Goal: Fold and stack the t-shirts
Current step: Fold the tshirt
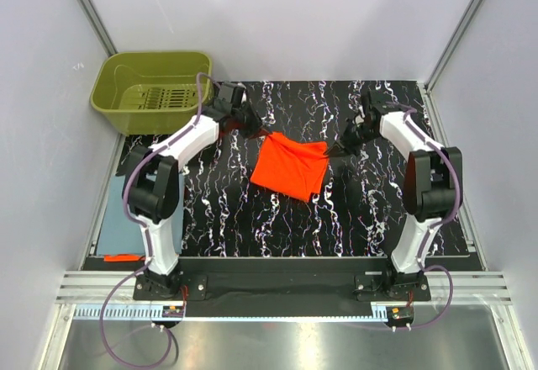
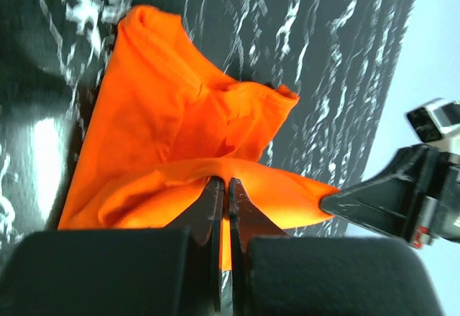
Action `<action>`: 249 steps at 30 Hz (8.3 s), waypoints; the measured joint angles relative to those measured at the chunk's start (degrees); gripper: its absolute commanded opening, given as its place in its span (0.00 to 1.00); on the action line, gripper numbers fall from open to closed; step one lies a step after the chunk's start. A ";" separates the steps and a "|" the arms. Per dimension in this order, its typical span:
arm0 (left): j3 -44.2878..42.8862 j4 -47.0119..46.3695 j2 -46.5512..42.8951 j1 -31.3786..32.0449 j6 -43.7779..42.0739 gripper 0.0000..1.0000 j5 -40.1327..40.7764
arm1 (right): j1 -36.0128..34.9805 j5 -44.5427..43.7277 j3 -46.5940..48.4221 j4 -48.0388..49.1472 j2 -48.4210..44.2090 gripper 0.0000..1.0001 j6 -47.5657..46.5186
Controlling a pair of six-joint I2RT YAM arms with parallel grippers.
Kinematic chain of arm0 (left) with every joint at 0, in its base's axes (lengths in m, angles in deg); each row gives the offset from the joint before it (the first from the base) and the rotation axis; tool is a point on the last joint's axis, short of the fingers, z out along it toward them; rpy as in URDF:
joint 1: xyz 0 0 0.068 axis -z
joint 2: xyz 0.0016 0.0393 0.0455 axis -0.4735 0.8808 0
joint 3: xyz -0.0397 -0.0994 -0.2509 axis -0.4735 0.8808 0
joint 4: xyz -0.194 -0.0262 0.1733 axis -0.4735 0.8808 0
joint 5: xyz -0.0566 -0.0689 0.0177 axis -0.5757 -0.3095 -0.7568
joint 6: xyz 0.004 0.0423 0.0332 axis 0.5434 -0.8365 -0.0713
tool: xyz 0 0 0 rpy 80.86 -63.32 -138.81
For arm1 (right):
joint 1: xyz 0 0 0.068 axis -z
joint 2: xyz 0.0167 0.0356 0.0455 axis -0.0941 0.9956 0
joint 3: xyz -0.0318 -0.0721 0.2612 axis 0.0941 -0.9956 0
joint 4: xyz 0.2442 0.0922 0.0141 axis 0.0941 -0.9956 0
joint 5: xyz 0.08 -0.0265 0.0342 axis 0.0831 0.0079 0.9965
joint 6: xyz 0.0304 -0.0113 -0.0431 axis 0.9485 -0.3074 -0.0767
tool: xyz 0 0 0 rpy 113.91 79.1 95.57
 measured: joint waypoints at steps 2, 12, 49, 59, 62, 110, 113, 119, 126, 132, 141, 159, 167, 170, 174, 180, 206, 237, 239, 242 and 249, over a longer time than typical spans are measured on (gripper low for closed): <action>-2.91 0.07 1.99 -0.96 -0.42 0.09 -1.31 | 0.66 1.16 2.62 -0.11 2.47 0.03 -0.55; -22.12 -0.04 20.76 -4.90 -5.42 0.48 -3.58 | 6.14 1.51 29.70 -1.33 24.22 0.47 -4.55; 31.67 -19.78 -5.44 2.25 -19.12 0.63 -14.27 | 10.05 11.76 -11.41 12.15 0.26 0.74 -13.66; 27.08 -9.86 -12.63 0.02 -19.67 0.63 -12.02 | 8.90 9.35 -8.87 11.96 0.70 0.59 -12.68; 18.34 -8.59 -8.48 -3.69 -21.00 0.54 -12.04 | 8.22 7.80 -3.37 12.96 2.93 0.53 -11.63; -9.14 -11.04 19.26 -6.10 -20.55 0.07 -11.87 | 4.13 4.61 21.05 14.97 23.74 0.17 -9.68; -9.14 -11.10 19.26 -6.10 -20.72 0.22 -12.00 | 4.13 4.15 20.02 14.99 23.47 0.43 -9.94; -9.18 -11.15 19.26 -6.19 -20.41 0.41 -12.44 | 4.13 3.41 18.78 13.60 23.17 0.41 -11.13; -10.51 -11.32 20.06 -6.32 -20.15 0.27 -12.61 | 4.02 3.93 19.76 12.83 23.45 0.18 -11.45; -10.78 -11.30 20.35 -6.69 -19.91 0.00 -13.27 | 3.76 4.28 21.86 12.59 23.85 0.00 -11.26; -8.13 -10.49 18.75 -8.07 -19.91 0.00 -13.84 | 3.74 3.56 19.89 11.54 20.96 0.00 -11.26; -16.98 -3.56 22.27 -8.94 -21.46 0.47 -10.95 | 3.06 3.61 40.59 9.60 35.47 0.35 -11.56; -7.37 -0.63 14.32 -9.03 -23.30 0.60 -10.49 | 3.06 2.25 37.97 3.32 31.71 0.57 -15.34; 0.63 -2.47 7.82 -8.61 -22.95 0.59 -12.92 | 3.06 2.89 28.81 3.72 24.57 0.56 -15.56; 7.39 -4.11 2.60 -6.38 -22.43 0.58 -14.75 | 3.06 4.72 15.91 5.81 15.82 0.50 -15.61; 13.27 -5.49 1.25 0.11 -21.00 0.54 -15.72 | 2.84 6.67 9.88 7.32 14.40 0.44 -15.76; 17.70 -6.97 -0.39 1.11 -18.01 0.41 -12.28 | 1.88 6.60 9.64 9.05 17.75 0.40 -16.41; 26.49 -11.32 -1.97 -0.92 -16.17 0.27 -14.40 | 1.51 0.90 11.06 6.36 18.64 0.26 -17.62; 26.38 -10.71 -2.01 -0.96 -16.65 0.38 -14.32 | 1.51 0.83 11.04 6.43 18.60 0.32 -17.90; 25.94 -9.62 -2.54 -1.11 -17.20 0.43 -14.25 | 1.51 0.85 9.86 6.64 17.70 0.40 -17.84; 21.73 -9.09 -2.45 -3.58 -17.99 0.45 -14.82 | 1.51 3.52 2.80 6.40 11.39 0.36 -17.86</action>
